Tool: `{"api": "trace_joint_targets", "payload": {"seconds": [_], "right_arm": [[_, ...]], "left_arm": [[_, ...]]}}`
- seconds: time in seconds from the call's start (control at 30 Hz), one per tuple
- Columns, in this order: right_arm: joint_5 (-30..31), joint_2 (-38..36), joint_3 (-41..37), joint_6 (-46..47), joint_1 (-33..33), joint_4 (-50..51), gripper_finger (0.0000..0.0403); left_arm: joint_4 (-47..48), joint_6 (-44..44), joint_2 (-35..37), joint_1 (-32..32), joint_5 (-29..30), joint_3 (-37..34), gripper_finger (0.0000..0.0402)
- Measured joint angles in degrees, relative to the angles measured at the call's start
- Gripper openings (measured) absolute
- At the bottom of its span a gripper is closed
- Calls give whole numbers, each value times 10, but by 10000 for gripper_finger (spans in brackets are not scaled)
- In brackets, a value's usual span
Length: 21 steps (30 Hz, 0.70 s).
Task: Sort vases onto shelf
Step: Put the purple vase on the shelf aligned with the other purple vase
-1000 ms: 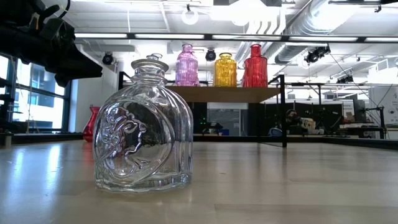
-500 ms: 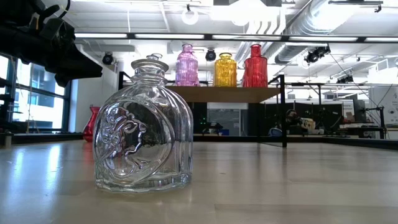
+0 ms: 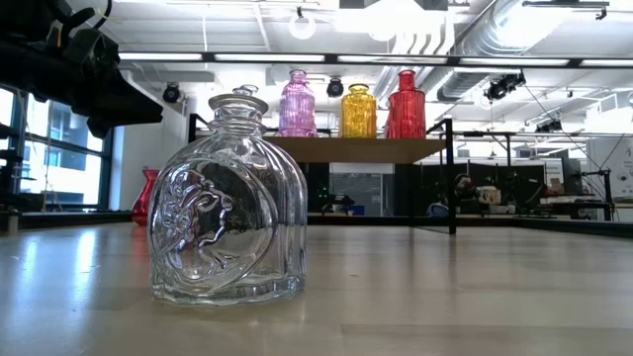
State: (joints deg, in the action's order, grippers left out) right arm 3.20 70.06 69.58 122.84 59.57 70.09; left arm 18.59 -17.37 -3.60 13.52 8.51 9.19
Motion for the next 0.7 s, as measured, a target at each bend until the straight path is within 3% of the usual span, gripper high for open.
{"api": "trace_joint_targets", "payload": {"seconds": [0.7], "right_arm": [[-31,65,0,33,21,-3,96]], "left_arm": [[0,0,0,0,0,0,95]]}}
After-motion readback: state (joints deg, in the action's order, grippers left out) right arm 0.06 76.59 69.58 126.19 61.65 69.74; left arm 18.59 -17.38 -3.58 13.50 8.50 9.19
